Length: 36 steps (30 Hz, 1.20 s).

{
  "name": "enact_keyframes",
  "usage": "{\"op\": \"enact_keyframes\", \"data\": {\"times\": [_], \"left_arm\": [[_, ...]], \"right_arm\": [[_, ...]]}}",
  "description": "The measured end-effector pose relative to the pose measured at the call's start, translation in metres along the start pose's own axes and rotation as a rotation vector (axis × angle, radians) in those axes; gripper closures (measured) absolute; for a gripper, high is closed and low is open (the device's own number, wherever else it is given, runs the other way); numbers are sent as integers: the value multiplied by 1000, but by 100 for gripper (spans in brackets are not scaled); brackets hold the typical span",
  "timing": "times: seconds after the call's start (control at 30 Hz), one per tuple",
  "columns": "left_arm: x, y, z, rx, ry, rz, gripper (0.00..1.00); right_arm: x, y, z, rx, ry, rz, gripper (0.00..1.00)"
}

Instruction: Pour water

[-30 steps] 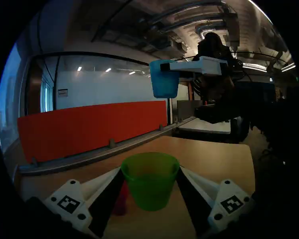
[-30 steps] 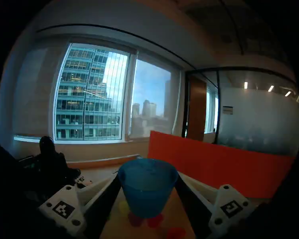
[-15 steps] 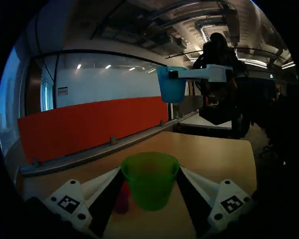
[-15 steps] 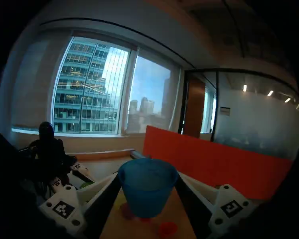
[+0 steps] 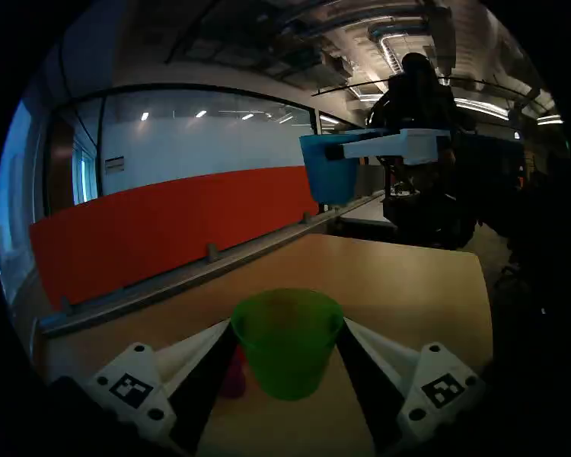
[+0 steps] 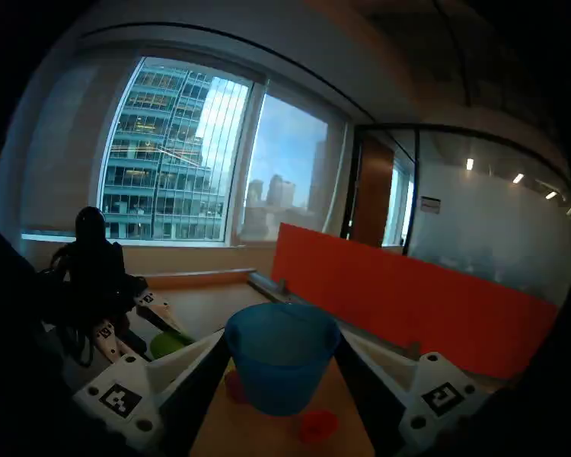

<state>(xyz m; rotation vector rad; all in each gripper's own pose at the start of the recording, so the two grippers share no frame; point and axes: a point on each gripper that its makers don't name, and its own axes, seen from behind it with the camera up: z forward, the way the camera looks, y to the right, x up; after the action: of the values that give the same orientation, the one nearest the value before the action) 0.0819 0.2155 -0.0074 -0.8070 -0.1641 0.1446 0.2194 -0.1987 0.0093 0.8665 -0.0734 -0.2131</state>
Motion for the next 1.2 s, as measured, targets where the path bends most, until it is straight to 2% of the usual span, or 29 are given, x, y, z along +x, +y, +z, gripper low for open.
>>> {"op": "enact_keyframes", "data": {"times": [0.43, 0.97, 1.2], "left_arm": [[-33, 0, 9, -21, -114, 20, 13], [-68, -3, 13, -49, -209, 22, 13], [-82, -5, 14, -53, -245, 20, 13]], "right_arm": [[-53, 2, -1, 0, -72, 17, 6], [-111, -10, 8, 45, -170, -1, 6], [-136, -14, 13, 63, -209, 17, 6]]}}
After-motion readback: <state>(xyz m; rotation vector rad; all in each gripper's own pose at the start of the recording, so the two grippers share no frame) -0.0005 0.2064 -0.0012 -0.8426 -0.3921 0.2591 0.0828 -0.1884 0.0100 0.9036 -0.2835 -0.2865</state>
